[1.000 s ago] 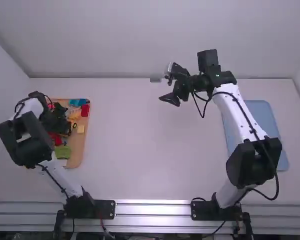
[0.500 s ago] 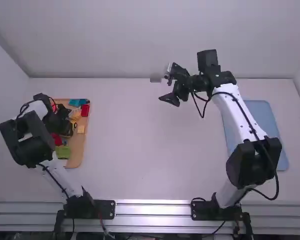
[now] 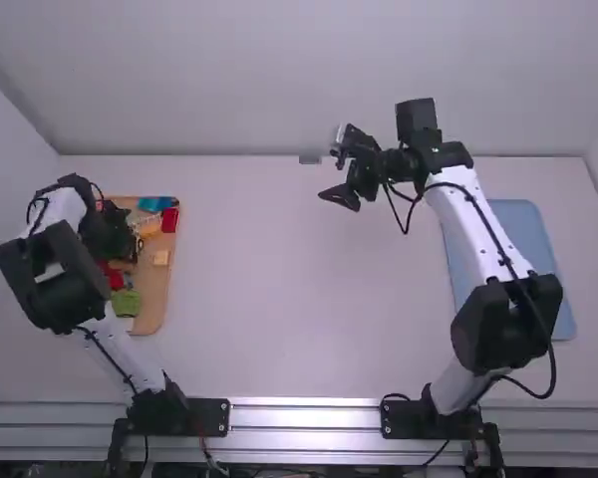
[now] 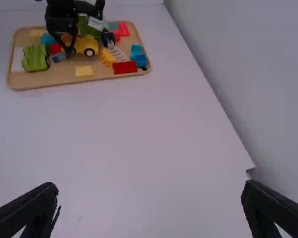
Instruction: Assemble lego blocks to make yellow taxi
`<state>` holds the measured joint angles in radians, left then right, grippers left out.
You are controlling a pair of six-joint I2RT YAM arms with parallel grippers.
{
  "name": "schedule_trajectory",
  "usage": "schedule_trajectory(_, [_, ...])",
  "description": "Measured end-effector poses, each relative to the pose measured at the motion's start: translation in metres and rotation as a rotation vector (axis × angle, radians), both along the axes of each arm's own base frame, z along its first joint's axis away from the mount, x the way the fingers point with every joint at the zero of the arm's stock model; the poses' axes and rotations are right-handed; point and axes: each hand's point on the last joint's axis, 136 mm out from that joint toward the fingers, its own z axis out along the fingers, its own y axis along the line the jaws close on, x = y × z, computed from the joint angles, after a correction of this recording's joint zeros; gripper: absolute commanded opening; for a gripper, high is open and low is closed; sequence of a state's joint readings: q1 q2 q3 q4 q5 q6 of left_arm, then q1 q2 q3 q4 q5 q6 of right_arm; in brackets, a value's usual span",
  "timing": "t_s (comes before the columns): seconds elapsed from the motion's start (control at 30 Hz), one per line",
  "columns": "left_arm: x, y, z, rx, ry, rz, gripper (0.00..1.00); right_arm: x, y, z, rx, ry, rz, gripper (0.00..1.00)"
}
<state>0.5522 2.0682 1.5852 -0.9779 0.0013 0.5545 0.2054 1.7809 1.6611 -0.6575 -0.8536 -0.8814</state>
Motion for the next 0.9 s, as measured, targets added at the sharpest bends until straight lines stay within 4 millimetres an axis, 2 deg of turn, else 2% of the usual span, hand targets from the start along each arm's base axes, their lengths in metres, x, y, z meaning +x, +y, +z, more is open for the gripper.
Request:
schedule_trajectory(0.03, [0.005,0.001,0.012,-0.002,-0.011,0.024,0.56,0.000,0.000,0.000,0.000,0.000,-0.001,0.99])
schedule_trajectory(0.1, [0.010,0.000,0.020,0.002,-0.026,0.042,0.57,0.001,-0.001,0.000,0.000,0.000,-0.002,0.99])
schedule_trajectory(0.27, [0.041,-0.025,0.052,0.063,-0.147,0.007,0.42,0.004,-0.004,0.001,0.006,0.003,-0.019,0.99])
schedule_trajectory(0.37, [0.057,-0.075,0.073,0.099,-0.223,-0.114,0.36,0.007,-0.006,0.003,0.017,0.008,-0.036,0.99])
schedule_trajectory(0.43, [0.061,-0.120,0.084,0.090,-0.257,-0.244,0.34,0.008,-0.008,0.004,0.022,0.018,-0.044,0.99])
schedule_trajectory(0.47, [0.061,-0.126,0.085,0.087,-0.259,-0.261,0.34,0.008,-0.008,0.004,0.024,0.022,-0.047,0.99])
schedule_trajectory(0.5, [0.059,-0.159,0.088,0.060,-0.261,-0.366,0.37,0.009,-0.011,0.004,0.029,0.028,-0.052,0.99])
schedule_trajectory(0.57, [0.051,-0.209,0.086,0.013,-0.242,-0.542,0.34,0.009,-0.014,0.006,0.043,0.038,-0.056,0.99])
schedule_trajectory(0.6, [0.050,-0.211,0.086,0.011,-0.239,-0.552,0.35,0.009,-0.014,0.006,0.045,0.040,-0.056,0.99])
schedule_trajectory(0.63, [0.043,-0.244,0.080,-0.011,-0.221,-0.677,0.33,0.008,-0.017,0.007,0.058,0.049,-0.054,0.99])
schedule_trajectory(0.67, [0.040,-0.254,0.078,-0.016,-0.216,-0.717,0.34,0.008,-0.019,0.007,0.064,0.054,-0.053,0.99])
schedule_trajectory(0.7, [0.035,-0.275,0.075,-0.019,-0.213,-0.809,0.34,0.007,-0.022,0.009,0.084,0.067,-0.050,0.99])
schedule_trajectory(0.73, [0.034,-0.284,0.073,-0.020,-0.216,-0.847,0.32,0.006,-0.024,0.010,0.092,0.072,-0.050,0.99])
schedule_trajectory(0.8, [0.028,-0.322,0.067,-0.020,-0.237,-1.012,0.30,0.006,-0.034,0.015,0.131,0.089,-0.049,0.99])
schedule_trajectory(0.9, [0.020,-0.353,0.058,-0.029,-0.263,-1.146,0.30,0.005,-0.046,0.019,0.169,0.114,-0.056,0.99])
